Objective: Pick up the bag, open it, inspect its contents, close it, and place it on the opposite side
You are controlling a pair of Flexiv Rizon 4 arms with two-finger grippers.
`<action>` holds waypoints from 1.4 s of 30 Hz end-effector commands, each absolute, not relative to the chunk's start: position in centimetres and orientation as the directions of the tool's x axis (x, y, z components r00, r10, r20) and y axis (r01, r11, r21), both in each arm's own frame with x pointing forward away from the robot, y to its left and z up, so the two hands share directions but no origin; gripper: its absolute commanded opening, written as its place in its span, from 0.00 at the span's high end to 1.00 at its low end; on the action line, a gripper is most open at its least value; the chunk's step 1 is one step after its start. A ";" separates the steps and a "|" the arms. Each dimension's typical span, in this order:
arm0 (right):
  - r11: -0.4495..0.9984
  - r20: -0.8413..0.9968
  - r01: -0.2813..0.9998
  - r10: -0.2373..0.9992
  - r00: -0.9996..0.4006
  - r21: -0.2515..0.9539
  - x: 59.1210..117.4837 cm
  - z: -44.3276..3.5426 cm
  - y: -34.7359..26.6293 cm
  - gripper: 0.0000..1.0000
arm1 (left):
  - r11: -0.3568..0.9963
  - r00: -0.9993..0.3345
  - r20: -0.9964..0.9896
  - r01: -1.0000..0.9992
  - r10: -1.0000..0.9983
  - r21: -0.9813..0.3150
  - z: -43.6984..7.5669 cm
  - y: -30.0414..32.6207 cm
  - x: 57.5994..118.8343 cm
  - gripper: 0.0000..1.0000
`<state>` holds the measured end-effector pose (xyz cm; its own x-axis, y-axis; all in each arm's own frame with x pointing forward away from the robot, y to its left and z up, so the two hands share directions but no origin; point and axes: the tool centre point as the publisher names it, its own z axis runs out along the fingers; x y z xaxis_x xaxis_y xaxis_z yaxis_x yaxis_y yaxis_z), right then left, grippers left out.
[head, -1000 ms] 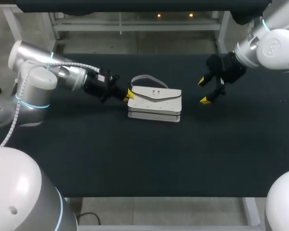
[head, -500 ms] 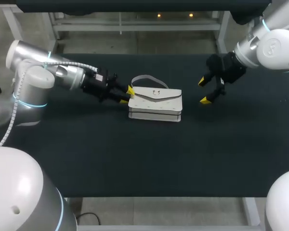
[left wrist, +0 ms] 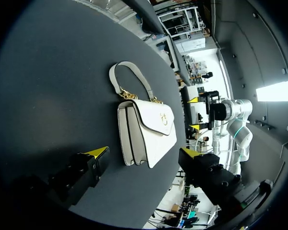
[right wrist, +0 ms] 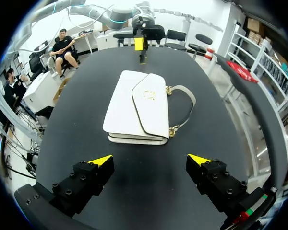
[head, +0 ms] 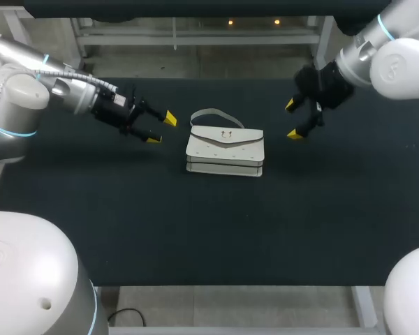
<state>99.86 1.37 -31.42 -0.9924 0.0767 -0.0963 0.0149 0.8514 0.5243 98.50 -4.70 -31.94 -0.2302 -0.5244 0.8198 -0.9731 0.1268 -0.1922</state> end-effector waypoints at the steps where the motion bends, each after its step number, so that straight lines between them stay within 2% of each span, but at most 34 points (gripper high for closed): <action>1: 0.867 -0.191 0.002 0.111 -0.975 0.498 97.8 -29.2 2.2 0.00 | 0.195 -0.291 0.770 -0.956 -0.568 -0.218 -29.6 -3.1 98.9 0.00; 9: 0.903 -0.278 -0.035 0.095 -0.956 0.429 96.4 -27.9 4.3 0.00 | 0.445 -0.550 0.652 -0.828 -0.522 -0.342 -27.0 -0.7 99.7 0.00; 15: 0.917 -0.300 -0.053 0.074 -0.951 0.395 95.8 -27.9 6.0 0.00 | 0.584 -0.733 0.512 -0.674 -0.449 -0.453 -25.8 0.0 99.2 0.00; 18: 0.925 -0.309 -0.060 0.064 -0.949 0.376 95.5 -28.0 6.6 0.00 | 0.629 -0.779 0.463 -0.620 -0.422 -0.469 -25.5 -0.1 98.8 0.00; 20: 0.926 -0.312 -0.063 0.060 -0.948 0.372 95.2 -28.1 6.9 0.00 | 0.645 -0.788 0.447 -0.609 -0.423 -0.462 -25.2 -0.5 98.7 0.00; 23: 0.922 -0.315 -0.093 0.032 -0.949 0.375 94.7 -28.5 7.4 0.00 | 0.641 -0.721 0.549 -0.666 -0.423 -0.381 -24.6 -1.1 98.7 0.00; 24: 0.912 -0.281 -0.116 -0.001 -0.960 0.394 94.7 -28.7 7.5 0.00 | 0.641 -0.721 0.549 -0.666 -0.423 -0.381 -24.6 -1.1 98.7 0.00; 35: 0.912 -0.281 -0.116 -0.001 -0.960 0.394 94.7 -28.7 7.5 0.00 | 0.641 -0.721 0.549 -0.666 -0.423 -0.381 -24.6 -1.1 98.7 0.00; 39: 0.912 -0.281 -0.116 -0.001 -0.960 0.394 94.7 -28.7 7.5 0.00 | 0.664 -0.813 0.458 -0.567 -0.359 -0.488 -24.6 -1.5 99.6 0.00; 42: 0.940 -0.309 -0.097 0.009 -0.951 0.328 94.8 -28.4 8.7 0.00 | 0.679 -0.876 0.363 -0.477 -0.317 -0.558 -24.6 -1.3 100.8 0.00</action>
